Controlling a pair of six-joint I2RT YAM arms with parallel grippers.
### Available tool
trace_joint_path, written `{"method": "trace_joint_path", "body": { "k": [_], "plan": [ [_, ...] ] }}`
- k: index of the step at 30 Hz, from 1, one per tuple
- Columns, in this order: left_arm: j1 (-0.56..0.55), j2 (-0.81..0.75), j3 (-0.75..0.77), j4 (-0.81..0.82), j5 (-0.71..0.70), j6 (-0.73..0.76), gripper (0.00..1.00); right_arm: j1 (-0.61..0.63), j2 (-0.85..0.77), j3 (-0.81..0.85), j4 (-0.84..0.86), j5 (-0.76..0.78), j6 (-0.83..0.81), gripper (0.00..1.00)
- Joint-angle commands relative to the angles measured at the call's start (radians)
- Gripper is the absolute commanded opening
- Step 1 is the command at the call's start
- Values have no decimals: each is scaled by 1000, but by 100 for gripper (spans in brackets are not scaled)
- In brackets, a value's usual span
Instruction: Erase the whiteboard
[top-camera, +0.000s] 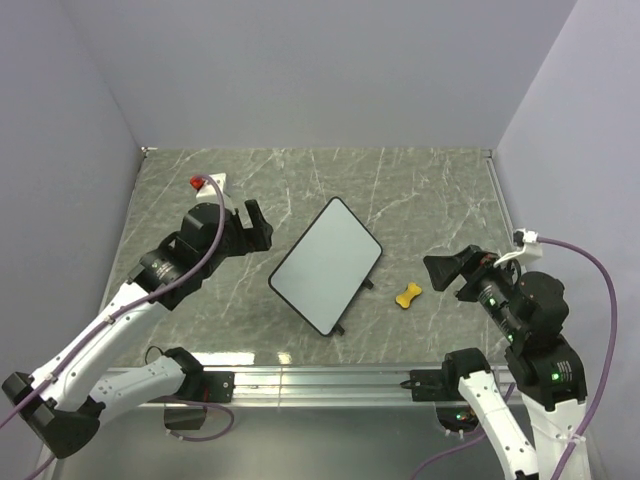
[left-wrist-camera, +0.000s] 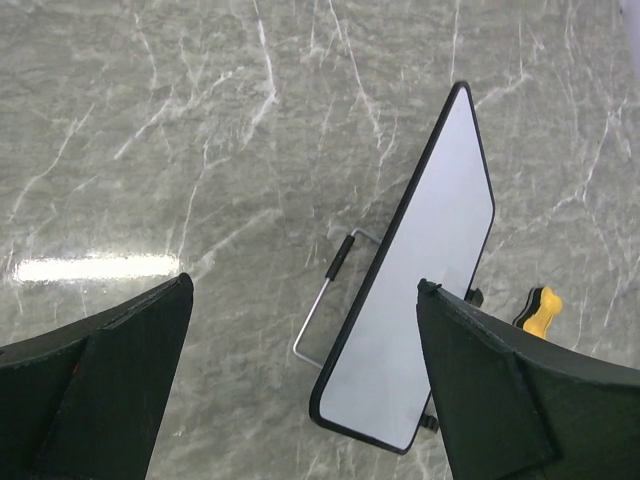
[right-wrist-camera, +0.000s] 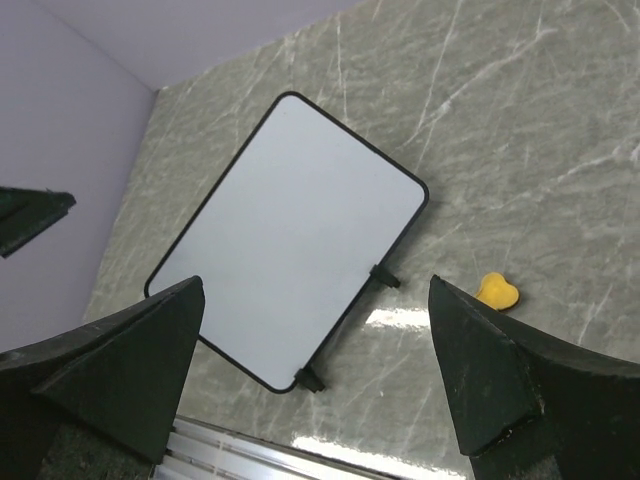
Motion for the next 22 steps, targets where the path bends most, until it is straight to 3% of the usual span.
{"method": "trace_joint_path", "body": {
  "k": [1, 11, 22],
  "plan": [
    [26, -13, 30, 49, 56, 24, 99, -3, -8, 21, -56, 4, -37, 100],
    [55, -137, -69, -4, 14, 18, 99, 0, -12, 18, -76, 47, -93, 100],
    [58, -150, -123, 13, 57, 27, 99, 0, -18, -50, -24, -45, -22, 100]
  ]
}}
